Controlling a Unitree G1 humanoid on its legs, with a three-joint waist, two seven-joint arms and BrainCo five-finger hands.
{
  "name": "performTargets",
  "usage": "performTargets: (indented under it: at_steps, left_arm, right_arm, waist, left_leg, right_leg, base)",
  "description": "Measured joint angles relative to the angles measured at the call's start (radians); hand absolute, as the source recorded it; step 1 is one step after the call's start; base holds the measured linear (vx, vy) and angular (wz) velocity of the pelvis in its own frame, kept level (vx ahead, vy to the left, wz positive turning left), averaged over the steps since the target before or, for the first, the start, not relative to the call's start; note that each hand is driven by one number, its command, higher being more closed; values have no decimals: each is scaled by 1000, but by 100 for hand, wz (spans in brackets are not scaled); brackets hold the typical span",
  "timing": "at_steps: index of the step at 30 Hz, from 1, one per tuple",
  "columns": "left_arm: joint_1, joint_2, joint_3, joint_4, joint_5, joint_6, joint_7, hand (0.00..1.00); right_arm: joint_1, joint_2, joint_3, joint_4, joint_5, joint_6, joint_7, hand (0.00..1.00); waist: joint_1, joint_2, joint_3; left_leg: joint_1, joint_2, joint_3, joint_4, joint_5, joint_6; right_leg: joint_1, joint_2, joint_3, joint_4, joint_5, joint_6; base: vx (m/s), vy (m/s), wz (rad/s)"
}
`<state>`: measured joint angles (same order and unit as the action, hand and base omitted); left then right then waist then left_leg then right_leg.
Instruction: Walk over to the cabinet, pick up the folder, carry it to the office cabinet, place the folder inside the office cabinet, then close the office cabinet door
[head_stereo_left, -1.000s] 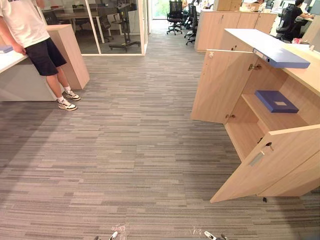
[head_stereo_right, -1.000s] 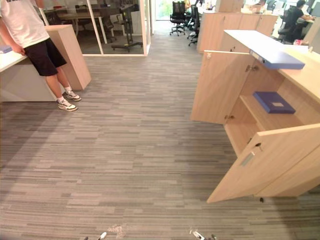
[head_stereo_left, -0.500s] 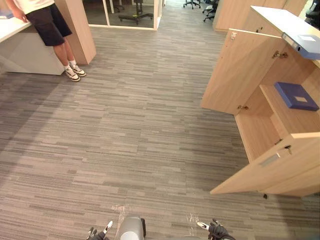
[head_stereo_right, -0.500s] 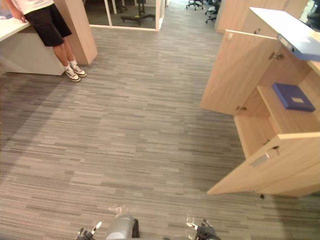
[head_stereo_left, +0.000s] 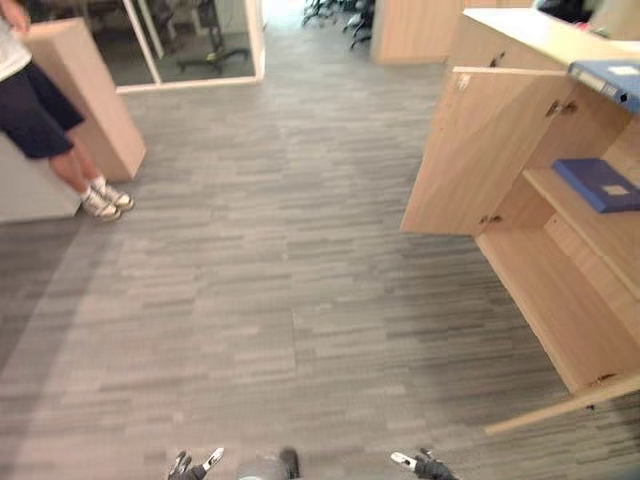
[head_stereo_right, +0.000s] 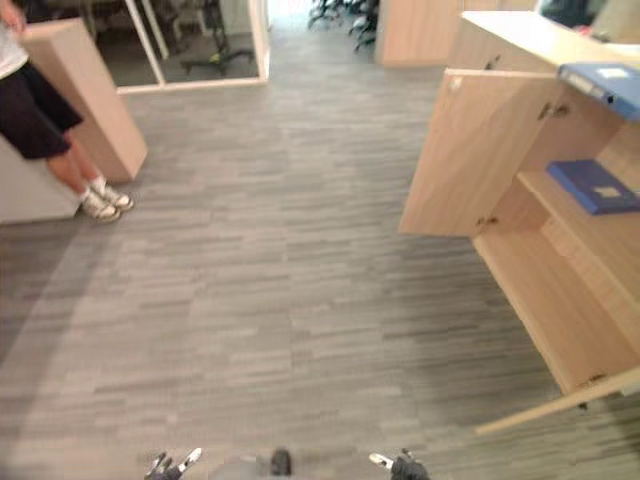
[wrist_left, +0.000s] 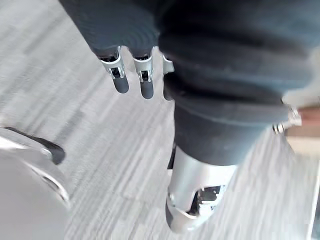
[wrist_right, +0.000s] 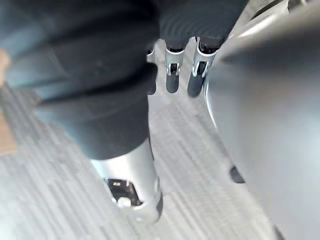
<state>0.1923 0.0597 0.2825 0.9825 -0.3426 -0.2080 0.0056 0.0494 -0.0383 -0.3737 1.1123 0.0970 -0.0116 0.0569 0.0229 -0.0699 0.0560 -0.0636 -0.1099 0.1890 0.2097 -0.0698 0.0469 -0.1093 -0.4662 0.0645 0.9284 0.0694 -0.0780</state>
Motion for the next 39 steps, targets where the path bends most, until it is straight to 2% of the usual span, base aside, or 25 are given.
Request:
performTargets:
  at_steps: [2, 3, 7, 8, 9, 11, 12, 13, 16, 18, 19, 20, 21, 24, 26, 27, 28, 29, 31, 32, 33, 34, 36, 37, 39]
  left_arm:
    - [-30, 4, -51, 19, 21, 1, -17, 0]
    - [-39, -1, -79, 38, 27, 7, -26, 0]
    - [-52, -20, -54, 48, 25, 19, -35, 0]
    - [-52, -31, -31, 48, 14, 20, -35, 0]
    - [-52, -38, -16, 47, 14, 20, -35, 0]
    - [-64, -40, 4, 42, 14, 22, -35, 0]
    - [-54, -53, 21, 41, 14, 26, -34, 0]
    - [-49, -62, 29, 41, 15, 26, -34, 0]
    - [-55, -88, 109, 28, 18, 30, -34, 0]
    - [-61, -118, 176, 4, 0, 33, -33, 0]
    - [-54, -128, 187, -4, -10, 33, -33, 0]
    - [-46, -130, 191, -2, -23, 37, -33, 0]
    - [-43, -129, 207, -5, -29, 41, -29, 0]
    - [-32, -131, 231, -22, -72, 41, -14, 0]
    - [-30, -135, 246, -22, -112, 37, 1, 0]
    - [-31, -135, 248, -28, -136, 31, 14, 0]
    - [-31, -136, 246, -33, -137, 28, 17, 0]
    - [-32, -136, 244, -41, -137, 26, 24, 0]
    - [-45, -136, 235, -46, -137, 24, 30, 0]
    - [-53, -135, 225, -46, -137, 21, 34, 0]
    - [-50, -126, 228, -48, -137, 17, 36, 0]
    - [-52, -119, 229, -51, -135, 13, 37, 0]
    - [-45, -113, 245, -52, -132, 4, 41, 0]
    - [-42, -114, 245, -51, -129, 5, 43, 0]
    - [-57, -120, 226, -38, -115, 7, 43, 0]
  right_arm:
    - [-11, 2, -10, -13, 1, -8, 0, 0]
    - [-16, 17, -31, -19, 19, -13, -2, 0]
    - [-17, 32, -24, -43, 84, -20, -2, 0]
    - [-20, 42, -19, -59, 97, -22, -2, 0]
    - [-19, 42, -20, -60, 115, -21, -2, 0]
    - [-12, 43, -28, -55, 118, -17, -7, 0]
    - [-5, 39, -35, -57, 120, -14, -8, 0]
    - [-4, 34, -35, -56, 119, -13, -8, 0]
    - [-4, 39, -35, -57, 119, -11, -9, 0]
    - [23, 41, -36, -70, 124, -10, -10, 0]
    - [30, 38, -34, -83, 124, -10, -11, 0]
    - [40, 33, -26, -92, 122, -9, -13, 0]
    - [40, 34, -22, -87, 121, -8, -17, 0]
    - [41, 36, -17, -72, 121, 3, -25, 0]
    - [35, 30, -11, -52, 124, 12, -31, 0]
    - [32, 19, 53, -52, 127, 13, -38, 0]
    - [28, 18, 74, -52, 127, 13, -39, 0]
    - [15, 22, 93, -50, 127, 12, -41, 0]
    - [1, 24, 96, -50, 127, 12, -44, 0]
    - [1, 26, 99, -48, 128, 12, -48, 0]
    - [4, 42, 99, -46, 128, 12, -50, 0]
    - [4, 57, 98, -49, 128, 12, -50, 0]
    - [-8, 91, 95, -49, 128, 12, -48, 0]
    - [-16, 94, 95, -50, 128, 12, -47, 0]
    - [-26, 94, 96, -55, 123, 12, -39, 0]
  waist:
    - [-19, 18, 8]
    - [-14, 25, 11]
    - [-18, 39, 53]
    - [-16, 46, 66]
    - [-21, 48, 68]
    - [-22, 37, 84]
    - [-22, 53, 84]
    - [-22, 63, 78]
    - [-35, 70, 84]
    - [-36, 83, 86]
    - [-30, 92, 87]
    - [-18, 105, 81]
    - [-11, 106, 83]
    - [19, 81, 87]
    - [34, 75, 91]
    - [34, 62, 98]
    - [42, 55, 101]
    - [50, 47, 98]
    - [48, 50, 96]
    - [49, 48, 91]
    - [53, 35, 69]
    - [51, 19, 60]
    - [65, -11, 40]
    - [71, -10, 39]
    - [76, 11, 37]
  left_leg:
    - [130, 1, -14, -99, -1, 1]
    - [202, 10, -13, -149, -1, 1]
    - [312, -4, -15, -173, -8, -11]
    - [347, -13, -8, -207, -23, -26]
    - [375, -22, -2, -244, -54, -20]
    - [407, -35, -4, -262, -97, 20]
    - [427, -19, -11, -259, -121, -11]
    - [432, -8, -12, -247, -125, -19]
    - [383, 40, 8, -56, -155, -66]
    - [227, 121, 90, 412, -143, -88]
    - [179, 158, 94, 552, -97, -91]
    - [81, 222, 93, 781, -7, -90]
    - [21, 271, 89, 927, -22, -70]
    - [-90, 293, 40, 973, -90, -57]
    - [-180, 283, -17, 880, -147, -63]
    - [-217, 251, -80, 734, -177, -76]
    - [-218, 237, -105, 642, -180, -83]
    - [-212, 213, -182, 427, -176, -88]
    - [-212, 199, -295, 239, -149, -104]
    - [-209, 201, -333, 202, -64, -149]
    - [-204, 180, -314, 222, -34, -148]
    - [-199, 175, -290, 227, -56, -143]
    - [-138, 172, -141, 241, -102, -90]
    - [-111, 165, -107, 235, -109, -78]
    - [-3, 141, -5, 180, -129, -41]
  right_leg:
    - [-70, 29, -169, 93, -61, 56]
    - [-104, 82, -275, 80, -157, 92]
    - [-119, 196, -443, -165, -233, 121]
    - [-122, 241, -491, -303, -222, 115]
    - [-134, 279, -537, -405, -196, 76]
    - [-155, 298, -594, -448, -169, 29]
    - [-142, 314, -611, -447, -171, -52]
    - [-135, 336, -617, -458, -178, -51]
    - [-56, 400, -622, -552, -199, -63]
    - [47, 459, -581, -650, -203, -59]
    - [76, 482, -550, -676, -206, -61]
    - [124, 522, -493, -697, -226, -75]
    - [166, 544, -433, -697, -246, -75]
    - [232, 545, -300, -719, -264, -62]
    - [274, 519, -190, -746, -273, -37]
    - [305, 487, -129, -759, -273, -14]
    - [308, 473, -103, -763, -275, 3]
    - [318, 446, -52, -771, -287, 32]
    - [327, 428, -8, -774, -310, 72]
    - [341, 413, 17, -774, -326, 99]
    - [337, 390, 51, -770, -325, 108]
    - [328, 369, 58, -761, -313, 104]
    - [276, 299, 79, -673, -282, 129]
    - [253, 279, 79, -627, -280, 132]
    - [123, 230, 79, -379, -240, 127]
  base:
    - [513, 405, -4]
    - [430, 280, -17]
    - [364, 139, -20]
    - [259, 99, 2]
    - [247, 91, 15]
    - [311, 24, 31]
    - [416, -17, 19]
    - [327, -21, -4]
    - [497, -115, -30]
    - [435, -130, -70]
    - [462, -7, -119]
    - [404, 49, -143]
    - [510, 75, -146]
    - [471, 89, -146]
    - [406, 163, -155]
    - [435, 218, -127]
    - [508, 317, -141]
    - [411, 340, -114]
    - [429, 397, -91]
    - [453, 470, -93]
    - [443, 460, -93]
    - [422, 441, -112]
    - [424, 465, -142]
    - [352, 447, -171]
    - [193, 321, -156]
